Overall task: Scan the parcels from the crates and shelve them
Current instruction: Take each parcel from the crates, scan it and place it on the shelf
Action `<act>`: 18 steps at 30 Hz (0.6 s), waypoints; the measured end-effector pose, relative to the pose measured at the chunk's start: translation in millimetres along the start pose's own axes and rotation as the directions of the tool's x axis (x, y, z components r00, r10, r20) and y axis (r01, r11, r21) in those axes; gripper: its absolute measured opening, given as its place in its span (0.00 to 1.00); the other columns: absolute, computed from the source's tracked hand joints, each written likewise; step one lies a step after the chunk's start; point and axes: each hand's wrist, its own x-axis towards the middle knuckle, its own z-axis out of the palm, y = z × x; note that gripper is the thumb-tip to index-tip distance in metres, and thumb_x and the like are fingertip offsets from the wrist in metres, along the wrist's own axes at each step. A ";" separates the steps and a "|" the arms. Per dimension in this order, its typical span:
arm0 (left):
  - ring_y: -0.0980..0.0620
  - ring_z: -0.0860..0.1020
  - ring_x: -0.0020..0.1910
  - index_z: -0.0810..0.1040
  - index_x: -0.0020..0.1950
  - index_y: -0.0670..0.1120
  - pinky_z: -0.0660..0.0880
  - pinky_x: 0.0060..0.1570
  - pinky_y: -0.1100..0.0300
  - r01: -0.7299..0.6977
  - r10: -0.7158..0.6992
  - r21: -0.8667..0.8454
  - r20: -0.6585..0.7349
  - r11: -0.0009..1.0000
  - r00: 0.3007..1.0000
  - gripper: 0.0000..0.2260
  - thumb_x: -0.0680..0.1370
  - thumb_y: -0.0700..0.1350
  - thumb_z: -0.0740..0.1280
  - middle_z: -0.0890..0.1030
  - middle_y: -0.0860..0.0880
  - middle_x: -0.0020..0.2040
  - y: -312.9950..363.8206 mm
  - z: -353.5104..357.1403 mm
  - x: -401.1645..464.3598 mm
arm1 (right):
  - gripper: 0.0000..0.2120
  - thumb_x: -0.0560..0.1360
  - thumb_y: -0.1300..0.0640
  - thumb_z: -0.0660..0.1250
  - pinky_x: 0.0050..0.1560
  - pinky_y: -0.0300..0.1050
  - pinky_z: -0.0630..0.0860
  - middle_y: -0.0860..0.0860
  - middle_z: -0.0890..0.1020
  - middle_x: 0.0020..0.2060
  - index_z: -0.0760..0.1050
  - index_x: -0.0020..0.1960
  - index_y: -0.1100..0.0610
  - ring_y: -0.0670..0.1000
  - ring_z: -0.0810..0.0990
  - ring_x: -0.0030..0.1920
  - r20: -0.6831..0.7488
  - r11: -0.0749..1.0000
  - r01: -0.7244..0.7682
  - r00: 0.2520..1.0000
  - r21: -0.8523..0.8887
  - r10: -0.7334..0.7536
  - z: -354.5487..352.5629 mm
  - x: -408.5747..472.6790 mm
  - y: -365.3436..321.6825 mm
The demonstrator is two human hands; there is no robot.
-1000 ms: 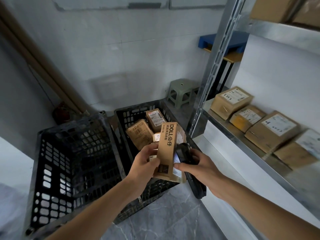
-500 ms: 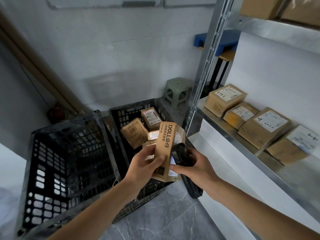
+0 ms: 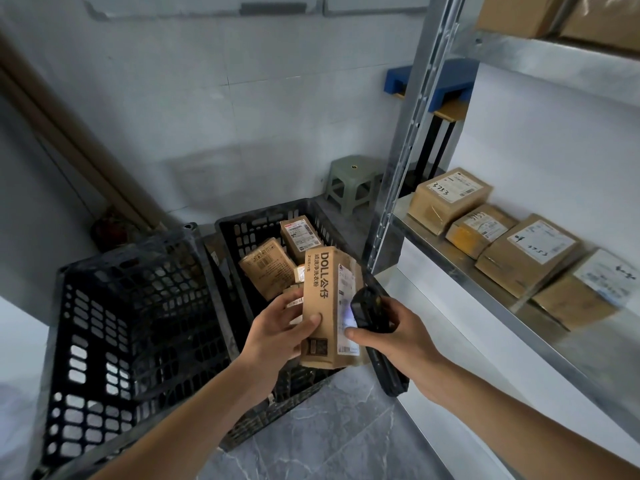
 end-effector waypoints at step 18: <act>0.51 0.86 0.48 0.84 0.58 0.48 0.84 0.46 0.55 -0.046 0.072 0.177 -0.148 0.983 0.986 0.11 0.78 0.37 0.72 0.86 0.48 0.55 -7.7 -21.3 15.6 | 0.25 0.63 0.49 0.85 0.55 0.48 0.82 0.42 0.84 0.49 0.79 0.56 0.45 0.47 0.83 0.53 -0.086 0.998 -0.025 0.996 -0.049 0.021 3.3 11.8 3.8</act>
